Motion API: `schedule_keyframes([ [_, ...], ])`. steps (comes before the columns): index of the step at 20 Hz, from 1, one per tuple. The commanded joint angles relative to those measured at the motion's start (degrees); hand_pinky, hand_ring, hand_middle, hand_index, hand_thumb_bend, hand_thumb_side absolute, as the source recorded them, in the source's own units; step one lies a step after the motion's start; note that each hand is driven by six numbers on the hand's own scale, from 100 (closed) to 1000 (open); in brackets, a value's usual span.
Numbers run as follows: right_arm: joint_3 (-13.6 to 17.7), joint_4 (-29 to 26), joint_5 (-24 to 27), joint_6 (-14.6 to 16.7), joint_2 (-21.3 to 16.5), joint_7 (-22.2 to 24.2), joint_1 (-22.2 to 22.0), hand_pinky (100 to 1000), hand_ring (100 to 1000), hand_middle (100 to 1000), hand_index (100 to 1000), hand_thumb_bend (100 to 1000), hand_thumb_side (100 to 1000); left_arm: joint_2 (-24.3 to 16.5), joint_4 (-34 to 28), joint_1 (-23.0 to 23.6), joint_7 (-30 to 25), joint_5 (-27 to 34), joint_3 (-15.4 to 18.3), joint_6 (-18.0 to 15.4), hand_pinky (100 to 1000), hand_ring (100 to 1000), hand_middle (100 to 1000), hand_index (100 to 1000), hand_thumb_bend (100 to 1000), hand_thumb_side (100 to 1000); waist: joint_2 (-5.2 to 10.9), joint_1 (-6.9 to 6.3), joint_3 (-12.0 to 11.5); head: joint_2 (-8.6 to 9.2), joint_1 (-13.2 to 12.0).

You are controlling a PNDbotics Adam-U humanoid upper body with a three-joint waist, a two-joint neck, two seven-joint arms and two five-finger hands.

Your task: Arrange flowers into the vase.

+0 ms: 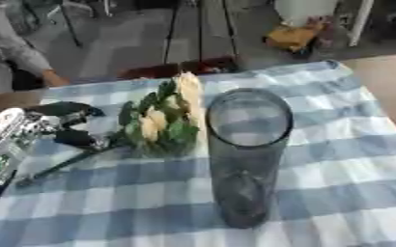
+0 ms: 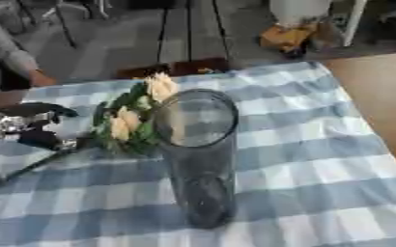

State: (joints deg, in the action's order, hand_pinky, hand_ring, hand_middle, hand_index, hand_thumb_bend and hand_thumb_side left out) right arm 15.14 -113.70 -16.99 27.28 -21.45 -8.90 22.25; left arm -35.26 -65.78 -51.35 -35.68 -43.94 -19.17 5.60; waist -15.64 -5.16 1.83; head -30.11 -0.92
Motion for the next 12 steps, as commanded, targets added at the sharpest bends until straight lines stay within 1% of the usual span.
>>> schedule_keyframes([
  [1, 0.2, -0.9, 0.6, -0.1, -0.8, 0.0, 0.8, 806, 790, 531, 816, 100, 768, -1.0, -0.1, -0.9, 0.5, -1.0, 0.8, -0.2, 687, 887, 930, 1000, 481, 812, 0.82, 0.2, 0.1, 0.42, -0.5],
  [5, 0.2, -0.9, 0.6, -0.1, -0.8, 0.1, 0.7, 806, 792, 529, 816, 100, 767, -0.2, 0.8, -1.2, 1.4, -2.7, 0.9, -0.8, 678, 880, 921, 1000, 477, 792, 0.76, 0.14, 0.3, 0.53, -0.9],
  [8, 0.2, -0.9, 0.7, -0.1, -0.7, 0.1, 0.7, 806, 792, 529, 816, 100, 766, 0.3, 1.4, -1.4, 2.1, -3.9, 0.9, -1.4, 674, 878, 914, 1000, 452, 735, 0.71, 0.1, 0.4, 0.56, -0.9],
  [12, 0.1, -0.9, 0.8, -0.1, -0.6, 0.3, 0.6, 807, 793, 528, 815, 100, 766, 1.1, 2.2, -1.9, 3.1, -6.2, 0.8, -2.2, 654, 863, 890, 990, 445, 734, 0.68, 0.0, 0.5, 0.55, -0.9],
])
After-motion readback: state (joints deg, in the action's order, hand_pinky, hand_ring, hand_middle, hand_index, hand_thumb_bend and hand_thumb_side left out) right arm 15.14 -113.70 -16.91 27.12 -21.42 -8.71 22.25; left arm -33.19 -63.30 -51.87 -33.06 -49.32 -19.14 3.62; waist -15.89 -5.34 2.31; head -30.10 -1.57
